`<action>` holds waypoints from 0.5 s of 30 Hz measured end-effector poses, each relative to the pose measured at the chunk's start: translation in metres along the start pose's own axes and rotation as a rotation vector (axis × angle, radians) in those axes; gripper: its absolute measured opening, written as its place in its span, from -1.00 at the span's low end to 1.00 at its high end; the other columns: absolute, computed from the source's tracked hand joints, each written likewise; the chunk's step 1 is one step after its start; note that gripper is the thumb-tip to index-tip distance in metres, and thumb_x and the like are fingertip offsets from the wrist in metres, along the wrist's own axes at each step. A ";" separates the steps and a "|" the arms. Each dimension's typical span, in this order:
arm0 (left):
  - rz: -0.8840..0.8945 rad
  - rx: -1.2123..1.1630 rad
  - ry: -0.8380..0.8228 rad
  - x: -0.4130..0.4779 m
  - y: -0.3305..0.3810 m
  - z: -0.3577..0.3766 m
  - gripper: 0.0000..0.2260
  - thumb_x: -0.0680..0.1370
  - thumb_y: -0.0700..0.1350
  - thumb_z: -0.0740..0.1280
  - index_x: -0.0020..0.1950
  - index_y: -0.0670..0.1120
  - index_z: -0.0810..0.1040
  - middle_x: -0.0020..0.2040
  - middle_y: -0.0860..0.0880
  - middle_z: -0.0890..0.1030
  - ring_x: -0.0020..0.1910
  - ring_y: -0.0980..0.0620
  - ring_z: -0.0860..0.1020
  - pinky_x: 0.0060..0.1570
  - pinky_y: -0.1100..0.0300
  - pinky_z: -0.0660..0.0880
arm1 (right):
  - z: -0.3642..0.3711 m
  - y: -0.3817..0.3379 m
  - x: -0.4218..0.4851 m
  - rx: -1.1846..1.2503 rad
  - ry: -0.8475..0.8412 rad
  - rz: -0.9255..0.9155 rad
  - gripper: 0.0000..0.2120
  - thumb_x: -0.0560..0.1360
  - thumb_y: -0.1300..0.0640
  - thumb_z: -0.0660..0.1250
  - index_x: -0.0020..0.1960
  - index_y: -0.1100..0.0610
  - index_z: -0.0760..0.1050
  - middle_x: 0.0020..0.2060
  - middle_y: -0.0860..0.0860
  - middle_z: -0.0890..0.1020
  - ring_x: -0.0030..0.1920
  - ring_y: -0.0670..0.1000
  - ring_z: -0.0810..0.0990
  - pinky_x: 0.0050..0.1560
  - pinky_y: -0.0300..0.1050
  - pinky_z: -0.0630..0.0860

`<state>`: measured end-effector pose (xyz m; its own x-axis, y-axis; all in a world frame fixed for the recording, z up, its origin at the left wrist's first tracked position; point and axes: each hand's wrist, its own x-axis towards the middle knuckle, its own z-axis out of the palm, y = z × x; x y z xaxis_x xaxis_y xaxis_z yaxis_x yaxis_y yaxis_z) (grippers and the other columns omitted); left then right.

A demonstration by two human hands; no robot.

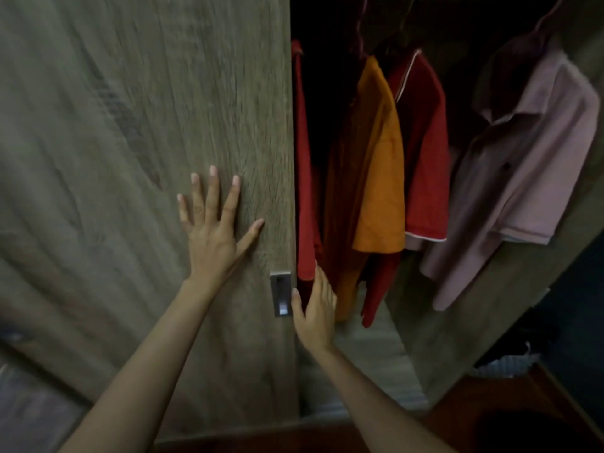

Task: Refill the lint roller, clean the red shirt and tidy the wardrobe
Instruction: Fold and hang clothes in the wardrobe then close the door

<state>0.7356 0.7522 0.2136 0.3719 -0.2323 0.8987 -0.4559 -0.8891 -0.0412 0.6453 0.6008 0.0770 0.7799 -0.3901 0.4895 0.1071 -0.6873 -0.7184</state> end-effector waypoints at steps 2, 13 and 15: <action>-0.002 0.011 -0.014 -0.008 -0.003 0.002 -0.31 0.58 0.24 0.23 0.58 -0.03 0.06 0.58 -0.12 -0.02 0.55 -0.02 -0.24 0.46 -0.19 -0.13 | 0.011 0.000 -0.004 -0.092 -0.046 0.059 -0.36 0.54 -0.18 0.01 0.52 0.12 0.06 0.48 0.04 0.27 0.46 0.00 0.23 0.42 -0.08 0.12; 0.000 0.025 0.016 -0.011 -0.005 0.007 -0.31 0.56 0.24 0.26 0.55 -0.07 0.13 0.49 -0.29 0.23 0.54 0.00 -0.28 0.47 -0.11 -0.23 | 0.035 0.000 -0.014 -0.306 -0.092 0.186 -0.43 0.54 -0.13 0.04 0.36 0.26 0.35 0.21 0.15 0.55 0.22 0.15 0.51 0.19 0.10 0.41; -0.003 0.014 0.013 -0.011 -0.004 0.007 -0.31 0.56 0.24 0.26 0.55 -0.07 0.13 0.50 -0.29 0.23 0.54 0.00 -0.28 0.47 -0.11 -0.23 | 0.033 -0.001 -0.014 -0.297 -0.077 0.202 -0.42 0.54 -0.14 0.03 0.37 0.24 0.35 0.22 0.13 0.55 0.22 0.13 0.51 0.19 0.09 0.41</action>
<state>0.7388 0.7553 0.2010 0.3632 -0.2244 0.9043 -0.4436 -0.8951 -0.0439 0.6547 0.6273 0.0540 0.8124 -0.4965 0.3057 -0.2285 -0.7534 -0.6166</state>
